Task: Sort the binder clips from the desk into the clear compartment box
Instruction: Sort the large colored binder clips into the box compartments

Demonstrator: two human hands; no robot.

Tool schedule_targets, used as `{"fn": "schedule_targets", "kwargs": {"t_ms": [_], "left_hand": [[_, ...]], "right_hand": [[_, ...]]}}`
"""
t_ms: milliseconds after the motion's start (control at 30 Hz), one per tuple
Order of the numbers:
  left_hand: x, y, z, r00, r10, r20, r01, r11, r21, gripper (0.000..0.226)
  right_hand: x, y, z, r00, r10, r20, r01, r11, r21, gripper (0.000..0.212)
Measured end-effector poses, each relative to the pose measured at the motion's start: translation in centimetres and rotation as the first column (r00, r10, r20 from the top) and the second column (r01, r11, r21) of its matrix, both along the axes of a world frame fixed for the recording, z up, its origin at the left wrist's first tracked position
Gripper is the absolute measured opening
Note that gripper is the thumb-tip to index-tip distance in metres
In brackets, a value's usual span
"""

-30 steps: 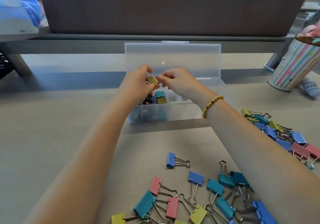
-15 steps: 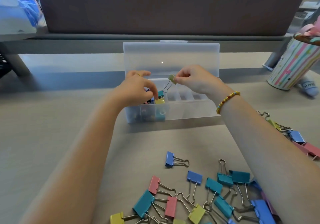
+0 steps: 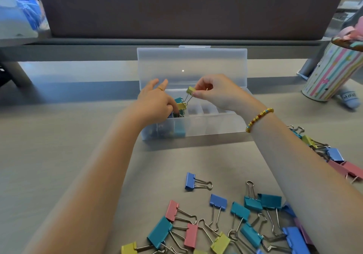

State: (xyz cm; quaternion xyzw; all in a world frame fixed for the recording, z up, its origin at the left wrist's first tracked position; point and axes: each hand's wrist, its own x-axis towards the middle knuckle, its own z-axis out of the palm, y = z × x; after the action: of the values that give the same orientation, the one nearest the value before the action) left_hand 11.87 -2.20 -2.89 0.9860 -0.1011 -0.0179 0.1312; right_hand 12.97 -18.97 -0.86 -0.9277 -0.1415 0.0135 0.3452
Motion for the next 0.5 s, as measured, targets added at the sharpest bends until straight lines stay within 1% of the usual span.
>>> {"fn": "schedule_targets", "kwargs": {"t_ms": [67, 133, 300, 367, 500], "left_hand": [[0.1, 0.1, 0.0, 1.000, 0.012, 0.020, -0.012, 1.000, -0.022, 0.038], [0.2, 0.3, -0.1, 0.999, 0.029, 0.030, -0.028, 0.998, -0.052, 0.037], [0.3, 0.4, -0.5, 0.996, 0.060, 0.068, -0.050, 0.989, -0.138, 0.031], [0.4, 0.5, -0.5, 0.994, 0.063, 0.092, -0.047, 0.986, -0.161, 0.034], [0.4, 0.8, -0.3, 0.997, 0.035, 0.062, -0.026, 0.990, -0.139, 0.042]], "right_hand": [[-0.3, 0.1, 0.0, 0.998, 0.062, 0.007, -0.062, 0.998, -0.006, 0.014], [-0.4, 0.2, -0.3, 0.996, 0.089, 0.013, -0.088, 0.995, -0.053, 0.013], [-0.2, 0.7, -1.2, 0.993, 0.065, 0.099, -0.054, 0.992, -0.116, 0.012], [-0.3, 0.9, -1.5, 0.986, 0.082, 0.147, -0.063, 0.990, -0.130, 0.010], [-0.1, 1.0, -2.0, 0.962, 0.134, 0.239, -0.073, 0.966, -0.247, 0.009]]}}
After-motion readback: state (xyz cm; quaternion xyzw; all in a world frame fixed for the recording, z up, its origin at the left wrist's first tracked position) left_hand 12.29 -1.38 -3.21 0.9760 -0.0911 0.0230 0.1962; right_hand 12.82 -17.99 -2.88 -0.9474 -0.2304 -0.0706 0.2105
